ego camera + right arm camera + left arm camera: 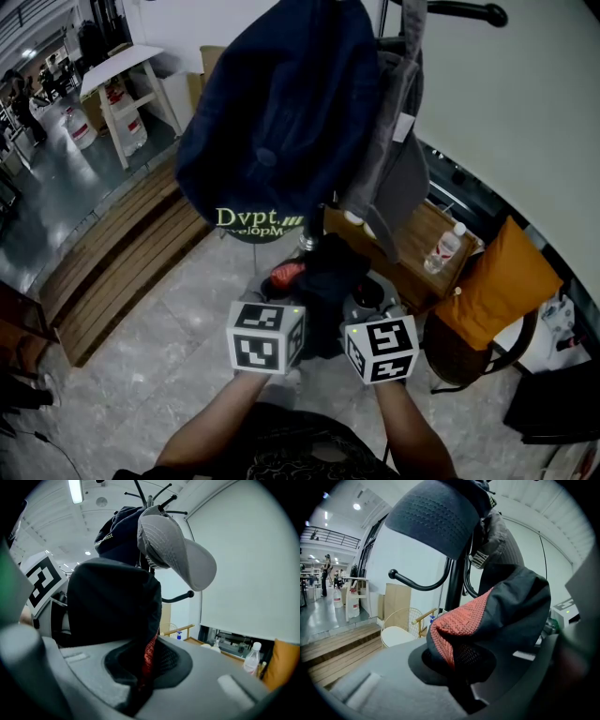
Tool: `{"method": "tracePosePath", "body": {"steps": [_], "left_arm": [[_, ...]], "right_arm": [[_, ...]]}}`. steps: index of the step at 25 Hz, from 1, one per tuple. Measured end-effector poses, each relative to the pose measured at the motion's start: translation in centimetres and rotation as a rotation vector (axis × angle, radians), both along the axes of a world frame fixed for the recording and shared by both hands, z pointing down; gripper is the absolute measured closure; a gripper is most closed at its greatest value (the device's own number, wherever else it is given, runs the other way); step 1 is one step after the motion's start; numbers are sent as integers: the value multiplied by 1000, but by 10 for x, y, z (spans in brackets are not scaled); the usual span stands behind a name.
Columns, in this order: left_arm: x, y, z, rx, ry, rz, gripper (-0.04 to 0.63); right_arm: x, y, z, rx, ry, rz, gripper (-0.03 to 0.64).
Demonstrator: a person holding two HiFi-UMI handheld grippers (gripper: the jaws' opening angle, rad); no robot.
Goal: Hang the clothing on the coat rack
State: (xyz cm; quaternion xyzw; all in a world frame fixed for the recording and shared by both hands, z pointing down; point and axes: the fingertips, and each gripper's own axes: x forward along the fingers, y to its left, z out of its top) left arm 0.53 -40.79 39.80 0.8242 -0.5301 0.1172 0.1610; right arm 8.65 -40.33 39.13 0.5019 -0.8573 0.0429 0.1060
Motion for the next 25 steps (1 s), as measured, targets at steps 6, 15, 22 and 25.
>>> {"method": "tracePosePath", "body": {"steps": [6, 15, 22, 25], "left_arm": [[1, 1, 5, -9, -8, -5, 574], [3, 6, 11, -18, -14, -5, 574], [2, 11, 18, -28, -30, -6, 574], [2, 15, 20, -35, -33, -3, 574]], "right_arm": [[3, 1, 7, -22, -10, -1, 598], [5, 6, 14, -33, -9, -2, 598], [7, 11, 22, -47, -6, 0, 598], [7, 14, 25, -56, -5, 0, 598]]}}
